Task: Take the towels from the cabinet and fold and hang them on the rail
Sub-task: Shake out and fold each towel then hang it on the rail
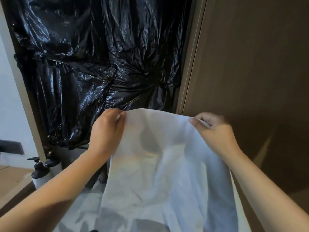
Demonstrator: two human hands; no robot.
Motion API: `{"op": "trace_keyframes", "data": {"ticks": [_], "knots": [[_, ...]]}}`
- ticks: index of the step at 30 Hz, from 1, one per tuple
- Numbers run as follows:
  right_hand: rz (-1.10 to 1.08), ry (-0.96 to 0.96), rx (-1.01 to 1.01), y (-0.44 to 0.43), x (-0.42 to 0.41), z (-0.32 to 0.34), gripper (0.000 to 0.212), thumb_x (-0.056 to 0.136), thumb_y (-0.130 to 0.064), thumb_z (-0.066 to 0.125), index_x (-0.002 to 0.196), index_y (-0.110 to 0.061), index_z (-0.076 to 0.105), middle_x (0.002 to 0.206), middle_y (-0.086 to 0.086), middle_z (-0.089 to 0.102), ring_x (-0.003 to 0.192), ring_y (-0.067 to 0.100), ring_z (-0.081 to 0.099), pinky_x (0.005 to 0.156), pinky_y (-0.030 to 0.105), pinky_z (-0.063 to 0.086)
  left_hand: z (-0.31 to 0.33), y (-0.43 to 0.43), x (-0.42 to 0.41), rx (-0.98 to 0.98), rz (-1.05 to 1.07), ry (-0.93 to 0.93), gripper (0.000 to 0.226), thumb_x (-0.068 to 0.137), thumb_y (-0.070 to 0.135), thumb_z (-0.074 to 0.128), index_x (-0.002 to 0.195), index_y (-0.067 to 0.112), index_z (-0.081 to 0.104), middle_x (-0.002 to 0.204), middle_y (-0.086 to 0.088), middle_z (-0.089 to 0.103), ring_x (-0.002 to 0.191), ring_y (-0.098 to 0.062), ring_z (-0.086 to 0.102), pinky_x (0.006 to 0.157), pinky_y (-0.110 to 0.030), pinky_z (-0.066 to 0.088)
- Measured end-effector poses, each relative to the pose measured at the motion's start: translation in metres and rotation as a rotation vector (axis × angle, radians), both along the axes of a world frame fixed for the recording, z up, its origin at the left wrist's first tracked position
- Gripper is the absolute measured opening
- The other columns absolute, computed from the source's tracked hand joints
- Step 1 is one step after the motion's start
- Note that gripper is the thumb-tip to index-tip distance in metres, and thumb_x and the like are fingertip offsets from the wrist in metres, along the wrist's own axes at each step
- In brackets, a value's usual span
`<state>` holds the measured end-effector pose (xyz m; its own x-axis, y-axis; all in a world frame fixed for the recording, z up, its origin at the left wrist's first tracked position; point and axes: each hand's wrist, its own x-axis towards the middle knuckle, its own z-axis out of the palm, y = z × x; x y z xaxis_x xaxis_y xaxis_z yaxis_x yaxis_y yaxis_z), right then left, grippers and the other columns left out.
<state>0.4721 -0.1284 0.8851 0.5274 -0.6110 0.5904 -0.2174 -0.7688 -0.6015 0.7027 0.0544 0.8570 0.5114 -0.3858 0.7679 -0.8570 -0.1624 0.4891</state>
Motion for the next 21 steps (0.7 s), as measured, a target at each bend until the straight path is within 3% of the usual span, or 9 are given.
{"op": "trace_keyframes", "data": {"ticks": [5,7,12,15,18,21], "knots": [[0.099,-0.056,0.057,0.017,0.008,0.017,0.022,0.094,-0.036,0.062,0.075,-0.023,0.063,0.053,-0.008,0.048,0.048,0.003,0.037,0.045,0.016,0.027,0.009,-0.005,-0.033,-0.075,-0.160,0.071,0.014,0.091,0.026,0.065,0.101,0.016,0.070,0.092,0.011,0.061,0.084,-0.001,0.053,0.069,-0.009,0.038],[0.144,-0.065,0.056,0.022,0.010,0.021,0.022,0.093,-0.035,0.063,0.075,-0.021,0.063,0.052,-0.012,0.044,0.048,0.002,0.036,0.045,0.015,0.026,0.012,-0.007,-0.042,-0.072,-0.229,0.142,0.022,0.086,0.031,0.070,0.107,0.025,0.068,0.093,0.020,0.060,0.086,0.007,0.053,0.072,-0.001,0.037],[0.272,-0.067,0.048,0.033,0.012,0.029,0.025,0.089,-0.036,0.063,0.073,-0.018,0.065,0.054,-0.015,0.048,0.052,-0.002,0.040,0.048,0.011,0.029,0.023,-0.012,-0.055,-0.011,-0.489,0.299,0.040,0.076,0.044,0.076,0.111,0.052,0.058,0.112,0.031,0.061,0.107,0.016,0.053,0.082,0.001,0.038],[0.332,-0.096,0.051,0.039,0.013,0.034,0.026,0.087,-0.035,0.061,0.066,-0.020,0.062,0.051,-0.018,0.046,0.050,-0.003,0.040,0.048,0.009,0.028,0.028,-0.015,-0.059,0.059,-0.590,0.288,0.044,0.075,0.044,0.077,0.116,0.042,0.063,0.117,0.027,0.064,0.112,0.013,0.054,0.090,-0.004,0.040],[0.320,-0.107,0.042,0.042,0.017,0.036,0.025,0.085,-0.036,0.062,0.067,-0.019,0.063,0.054,-0.016,0.049,0.054,-0.002,0.042,0.052,0.012,0.032,0.028,-0.019,-0.067,0.135,-0.610,0.316,0.037,0.071,0.053,0.073,0.104,0.035,0.070,0.106,0.024,0.069,0.104,0.009,0.060,0.089,-0.015,0.045],[0.339,-0.109,0.048,0.044,0.020,0.036,0.024,0.088,-0.032,0.065,0.068,-0.018,0.065,0.057,-0.015,0.051,0.058,-0.002,0.043,0.054,0.013,0.034,0.025,-0.021,-0.073,0.134,-0.626,0.343,0.029,0.075,0.049,0.072,0.101,0.035,0.071,0.098,0.023,0.070,0.094,0.009,0.062,0.079,-0.006,0.043]]}}
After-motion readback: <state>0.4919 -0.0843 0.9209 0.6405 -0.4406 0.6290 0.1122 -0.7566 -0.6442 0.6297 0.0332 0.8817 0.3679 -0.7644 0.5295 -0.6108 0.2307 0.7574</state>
